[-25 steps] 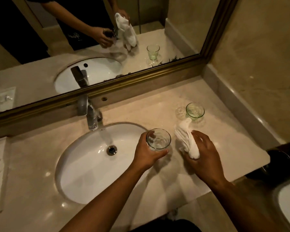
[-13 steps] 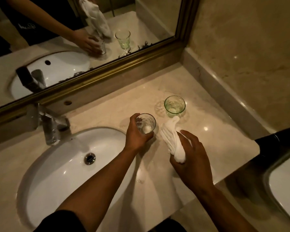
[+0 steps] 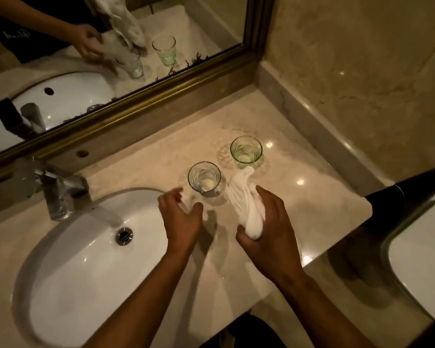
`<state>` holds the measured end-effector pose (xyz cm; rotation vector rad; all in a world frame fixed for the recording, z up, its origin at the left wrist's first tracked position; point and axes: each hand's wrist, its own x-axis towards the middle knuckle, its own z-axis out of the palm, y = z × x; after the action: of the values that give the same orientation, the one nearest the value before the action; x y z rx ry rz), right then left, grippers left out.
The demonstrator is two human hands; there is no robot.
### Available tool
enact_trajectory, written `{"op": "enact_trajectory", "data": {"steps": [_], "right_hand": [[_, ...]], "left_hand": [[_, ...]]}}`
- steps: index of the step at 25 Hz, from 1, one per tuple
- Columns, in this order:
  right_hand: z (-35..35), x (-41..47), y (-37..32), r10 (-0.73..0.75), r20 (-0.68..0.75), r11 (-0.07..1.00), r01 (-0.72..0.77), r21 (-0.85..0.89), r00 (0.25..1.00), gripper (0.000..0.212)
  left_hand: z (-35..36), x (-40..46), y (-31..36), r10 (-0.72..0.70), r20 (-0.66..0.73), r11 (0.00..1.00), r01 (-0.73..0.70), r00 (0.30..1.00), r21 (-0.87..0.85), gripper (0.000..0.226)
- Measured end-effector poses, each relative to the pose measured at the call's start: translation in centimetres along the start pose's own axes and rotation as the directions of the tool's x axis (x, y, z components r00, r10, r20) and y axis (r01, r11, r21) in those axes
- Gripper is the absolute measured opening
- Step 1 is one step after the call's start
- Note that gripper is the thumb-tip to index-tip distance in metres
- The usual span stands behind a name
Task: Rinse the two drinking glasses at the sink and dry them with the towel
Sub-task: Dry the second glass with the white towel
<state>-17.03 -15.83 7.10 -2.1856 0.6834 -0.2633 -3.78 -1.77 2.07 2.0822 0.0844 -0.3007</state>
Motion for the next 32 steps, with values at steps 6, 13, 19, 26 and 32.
{"op": "enact_trajectory", "data": {"steps": [6, 13, 19, 26, 32], "right_hand": [[0.8, -2.3, -0.6, -0.061, 0.337, 0.997, 0.044, 0.056, 0.939, 0.096], [-0.6, -2.7, 5.9, 0.390, -0.042, 0.902, -0.372, 0.221, 0.920, 0.027], [0.3, -2.3, 7.6, 0.772, 0.349, 0.454, -0.846, 0.281, 0.530, 0.069], [-1.7, -4.1, 5.6, 0.327, 0.712, -0.122, -0.720, 0.683, 0.621, 0.067], [-5.4, 1.0, 10.8, 0.387, 0.334, 0.381, -0.479, 0.791, 0.860, 0.048]], "left_hand": [[-1.4, -6.8, 3.7, -0.237, 0.730, 0.518, 0.720, 0.640, -0.463, 0.066], [-3.5, -6.9, -0.4, -0.238, 0.774, 0.424, 0.780, 0.587, -0.461, 0.073], [-3.6, -7.9, -0.5, -0.039, 0.776, 0.196, 0.767, 0.629, -0.611, 0.072], [-3.3, -7.8, 1.5, -0.017, 0.793, 0.287, 0.763, 0.609, -0.580, 0.073], [-5.1, -5.0, -3.1, -0.229, 0.617, 0.666, 0.584, 0.753, -0.465, 0.048]]}}
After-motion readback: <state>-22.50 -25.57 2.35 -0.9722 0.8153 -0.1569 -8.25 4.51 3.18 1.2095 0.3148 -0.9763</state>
